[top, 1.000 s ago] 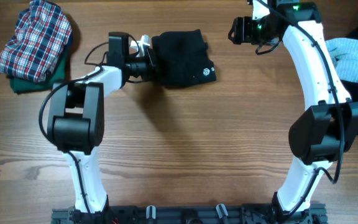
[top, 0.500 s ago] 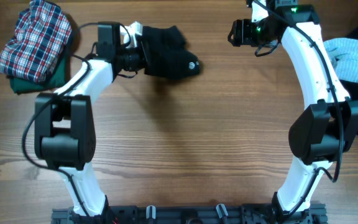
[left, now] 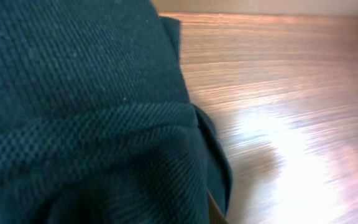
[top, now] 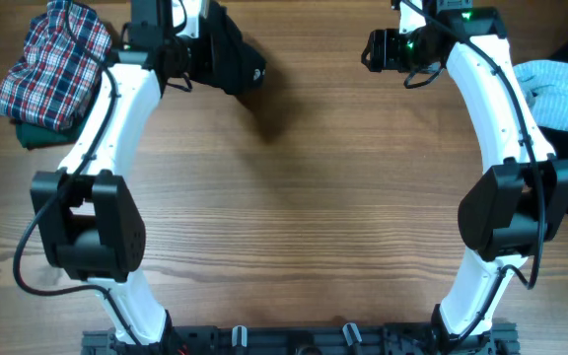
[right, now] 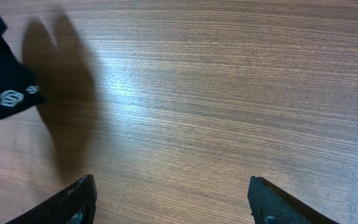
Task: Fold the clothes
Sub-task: 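Grasp the folded black shirt with the left gripper and carry it left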
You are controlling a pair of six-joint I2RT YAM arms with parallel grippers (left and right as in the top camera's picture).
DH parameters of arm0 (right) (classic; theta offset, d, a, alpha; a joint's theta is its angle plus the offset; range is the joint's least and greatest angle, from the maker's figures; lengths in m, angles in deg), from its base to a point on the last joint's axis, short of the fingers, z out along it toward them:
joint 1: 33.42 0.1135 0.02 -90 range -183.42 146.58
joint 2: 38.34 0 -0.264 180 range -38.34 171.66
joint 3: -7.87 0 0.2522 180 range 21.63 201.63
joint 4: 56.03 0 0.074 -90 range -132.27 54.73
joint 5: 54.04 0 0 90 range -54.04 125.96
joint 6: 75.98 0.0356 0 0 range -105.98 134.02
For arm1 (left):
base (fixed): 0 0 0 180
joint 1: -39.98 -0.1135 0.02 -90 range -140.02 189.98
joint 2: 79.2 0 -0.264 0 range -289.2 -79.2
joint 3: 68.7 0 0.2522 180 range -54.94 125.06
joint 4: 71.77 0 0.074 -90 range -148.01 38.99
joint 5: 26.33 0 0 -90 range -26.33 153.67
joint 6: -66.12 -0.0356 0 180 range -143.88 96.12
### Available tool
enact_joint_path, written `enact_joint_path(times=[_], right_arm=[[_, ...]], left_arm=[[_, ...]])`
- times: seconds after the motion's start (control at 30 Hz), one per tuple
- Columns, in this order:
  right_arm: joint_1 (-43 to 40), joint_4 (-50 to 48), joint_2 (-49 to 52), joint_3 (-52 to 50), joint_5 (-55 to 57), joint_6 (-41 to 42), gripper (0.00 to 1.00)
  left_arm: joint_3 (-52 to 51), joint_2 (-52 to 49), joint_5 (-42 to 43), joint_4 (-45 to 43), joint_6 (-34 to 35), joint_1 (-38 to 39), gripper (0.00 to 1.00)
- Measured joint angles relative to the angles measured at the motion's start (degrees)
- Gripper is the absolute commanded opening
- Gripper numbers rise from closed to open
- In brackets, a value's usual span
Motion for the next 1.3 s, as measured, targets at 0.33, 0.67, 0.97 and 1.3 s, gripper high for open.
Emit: enact_joint_path(times=[0.33, 0.67, 0.97, 1.3], right_arm=[[0.00, -0.07, 0.00, 0.00, 0.00, 0.00, 0.78], [0.00, -0.35, 0.00, 0.00, 0.00, 0.00, 0.79], [0.00, 0.07, 0.00, 0.00, 0.00, 0.68, 0.78], [0.00, 1.22, 0.00, 0.00, -0.02, 2.16, 0.78]], left_arm=[[3.04, 0.00, -3.61, 6.25, -12.15, -7.10, 0.04], [11.80, 0.00, -0.76, 8.90, -14.16, -17.44, 0.04], [13.00, 0.02, 2.34, 10.49, -15.21, -23.80, 0.04], [13.00, 0.02, 10.03, 9.35, -19.85, -30.84, 0.04]])
